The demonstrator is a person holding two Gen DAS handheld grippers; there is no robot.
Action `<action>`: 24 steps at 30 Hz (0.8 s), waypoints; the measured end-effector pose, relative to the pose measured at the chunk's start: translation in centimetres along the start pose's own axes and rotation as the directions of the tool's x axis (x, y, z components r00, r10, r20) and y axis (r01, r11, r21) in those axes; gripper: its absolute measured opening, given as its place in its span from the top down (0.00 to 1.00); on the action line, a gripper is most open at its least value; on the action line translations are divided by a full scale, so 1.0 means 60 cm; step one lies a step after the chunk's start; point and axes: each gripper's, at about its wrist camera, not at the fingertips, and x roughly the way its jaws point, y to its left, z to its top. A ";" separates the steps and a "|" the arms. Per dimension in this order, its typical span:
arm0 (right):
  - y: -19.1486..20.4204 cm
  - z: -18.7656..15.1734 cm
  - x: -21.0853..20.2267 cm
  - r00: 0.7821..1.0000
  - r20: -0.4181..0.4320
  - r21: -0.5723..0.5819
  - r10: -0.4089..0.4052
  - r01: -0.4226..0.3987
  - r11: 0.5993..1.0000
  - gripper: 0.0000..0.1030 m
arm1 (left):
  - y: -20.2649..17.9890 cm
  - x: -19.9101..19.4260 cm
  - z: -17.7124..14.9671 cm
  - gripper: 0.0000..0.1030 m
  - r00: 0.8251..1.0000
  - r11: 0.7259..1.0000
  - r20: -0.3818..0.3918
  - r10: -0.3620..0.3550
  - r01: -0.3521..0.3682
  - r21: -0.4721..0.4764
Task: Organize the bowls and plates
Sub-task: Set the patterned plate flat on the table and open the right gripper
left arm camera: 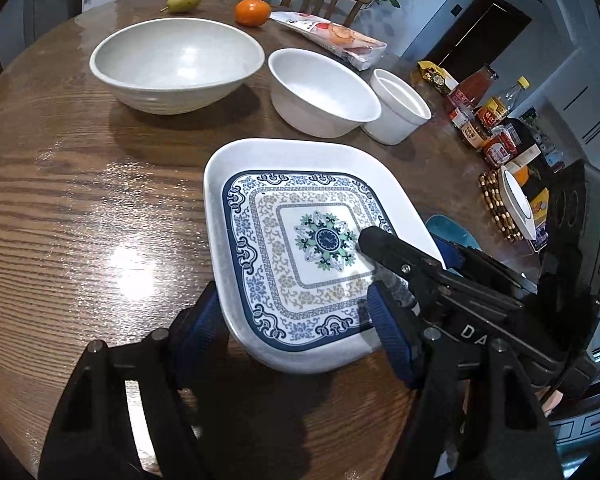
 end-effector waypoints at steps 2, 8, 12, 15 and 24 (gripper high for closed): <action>-0.001 -0.001 0.001 1.000 -0.003 -0.004 -0.004 0.004 1.000 0.48 | -0.002 0.004 -0.001 0.31 1.000 1.000 -0.004 0.004 -0.004 0.010; -0.001 -0.007 0.008 1.000 -0.014 -0.022 -0.020 0.020 1.000 0.48 | 0.003 0.011 -0.001 0.31 1.000 1.000 -0.017 0.006 -0.006 0.018; 0.003 -0.010 0.011 0.999 -0.023 -0.032 -0.024 0.023 0.999 0.48 | 0.006 0.010 -0.003 0.31 1.000 1.000 -0.006 0.009 -0.009 0.013; 0.003 -0.011 0.014 0.999 -0.031 -0.030 -0.020 0.020 0.999 0.48 | 0.007 0.009 -0.005 0.31 1.000 1.000 -0.001 0.014 -0.014 0.015; 0.007 -0.011 0.000 0.999 0.020 -0.055 -0.047 0.048 0.997 0.48 | 0.008 0.006 -0.005 0.28 1.000 1.000 0.025 0.011 -0.011 0.013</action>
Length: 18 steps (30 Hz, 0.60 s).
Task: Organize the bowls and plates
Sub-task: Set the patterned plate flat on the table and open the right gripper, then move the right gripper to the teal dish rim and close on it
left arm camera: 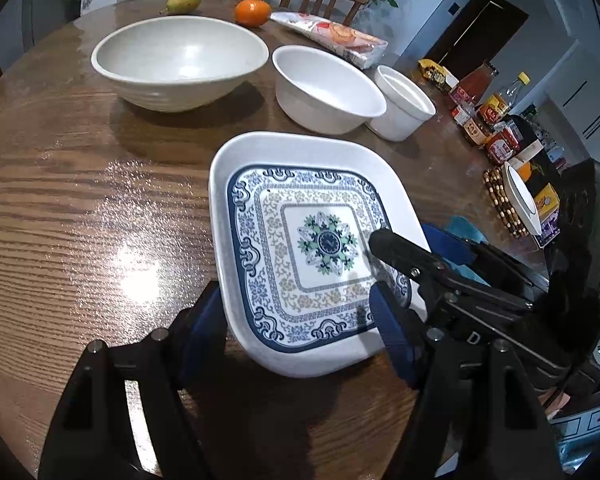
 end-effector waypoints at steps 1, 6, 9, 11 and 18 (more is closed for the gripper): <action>-0.003 0.001 0.000 1.000 -0.003 0.006 0.008 -0.008 1.000 0.48 | 0.000 -0.005 0.000 0.28 1.000 1.000 0.023 0.004 -0.004 -0.002; -0.013 0.004 -0.011 1.000 0.015 0.030 0.011 -0.012 0.999 0.48 | 0.000 -0.018 0.001 0.26 0.996 1.000 0.090 0.004 -0.003 -0.015; -0.020 0.005 -0.022 0.999 0.048 0.043 0.013 -0.015 0.999 0.48 | -0.001 -0.016 0.002 0.26 0.995 1.000 0.095 0.005 -0.003 -0.027; -0.028 0.005 -0.027 0.998 0.062 0.063 0.013 -0.017 0.998 0.47 | -0.005 -0.016 0.003 0.26 0.995 0.999 0.103 0.007 -0.004 -0.034; -0.059 -0.012 -0.056 0.995 0.100 0.144 0.008 -0.022 0.989 0.46 | -0.038 -0.033 0.000 0.25 0.986 0.999 0.158 0.049 -0.048 -0.006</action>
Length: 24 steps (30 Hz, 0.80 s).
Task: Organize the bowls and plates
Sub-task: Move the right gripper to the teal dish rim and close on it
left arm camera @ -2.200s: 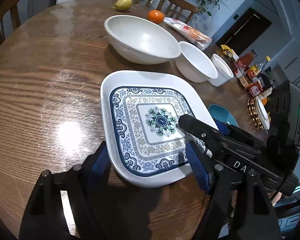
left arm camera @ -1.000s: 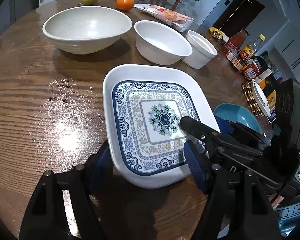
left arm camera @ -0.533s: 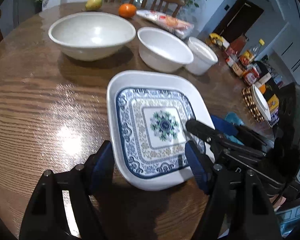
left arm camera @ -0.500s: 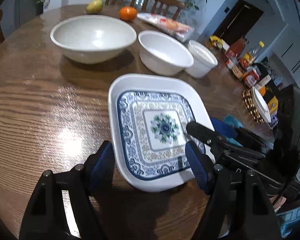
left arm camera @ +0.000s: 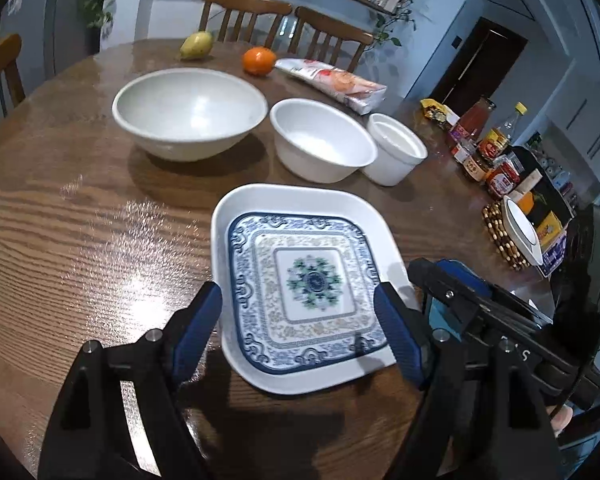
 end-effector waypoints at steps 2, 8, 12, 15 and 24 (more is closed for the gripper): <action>-0.010 -0.002 -0.012 1.000 0.013 0.026 0.012 -0.012 1.000 0.40 | -0.012 -0.010 0.004 0.25 1.000 1.000 0.018 -0.004 0.003 0.012; -0.037 -0.012 -0.048 0.998 0.053 0.071 -0.035 0.031 0.997 0.38 | -0.049 -0.010 0.004 0.25 0.998 0.998 0.033 -0.045 0.043 0.047; -0.077 -0.020 -0.070 0.996 0.068 0.140 -0.053 0.043 0.989 0.38 | -0.090 0.013 -0.004 0.26 0.997 0.992 -0.025 -0.072 0.074 0.106; -0.105 -0.024 -0.084 0.993 0.082 0.195 -0.081 0.064 0.979 0.38 | -0.121 0.021 -0.010 0.26 0.994 0.983 -0.049 -0.100 0.107 0.152; -0.160 -0.037 -0.089 0.989 0.064 0.287 -0.130 0.106 0.952 0.37 | -0.181 0.044 -0.027 0.26 0.980 0.964 -0.112 -0.164 0.183 0.192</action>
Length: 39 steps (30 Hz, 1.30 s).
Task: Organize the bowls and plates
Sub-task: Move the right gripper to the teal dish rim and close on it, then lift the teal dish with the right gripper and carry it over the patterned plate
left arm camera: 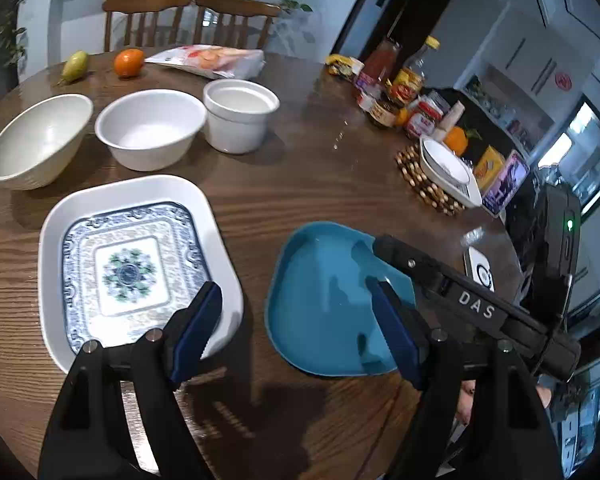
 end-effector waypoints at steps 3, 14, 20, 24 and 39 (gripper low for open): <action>-0.013 -0.002 0.000 1.000 -0.008 0.016 0.005 -0.004 1.000 0.38 | -0.010 0.010 -0.003 0.26 1.000 1.000 -0.018 0.004 -0.003 0.006; -0.026 -0.011 0.006 0.998 -0.044 0.060 0.048 -0.045 0.997 0.37 | -0.016 0.027 -0.021 0.32 0.997 0.999 -0.073 0.012 -0.009 0.039; -0.022 -0.012 0.007 0.997 -0.046 0.062 0.069 -0.066 0.996 0.37 | -0.020 0.053 -0.010 0.44 0.990 0.999 -0.141 0.001 0.006 0.049; -0.021 -0.014 0.012 0.997 -0.063 0.067 0.043 -0.038 0.997 0.37 | -0.016 0.058 -0.004 0.44 0.989 0.999 -0.148 0.007 -0.001 0.038; -0.034 -0.017 0.016 0.992 -0.073 0.103 0.106 -0.098 0.990 0.38 | -0.007 0.076 0.016 0.44 0.982 0.999 -0.184 0.032 -0.029 0.022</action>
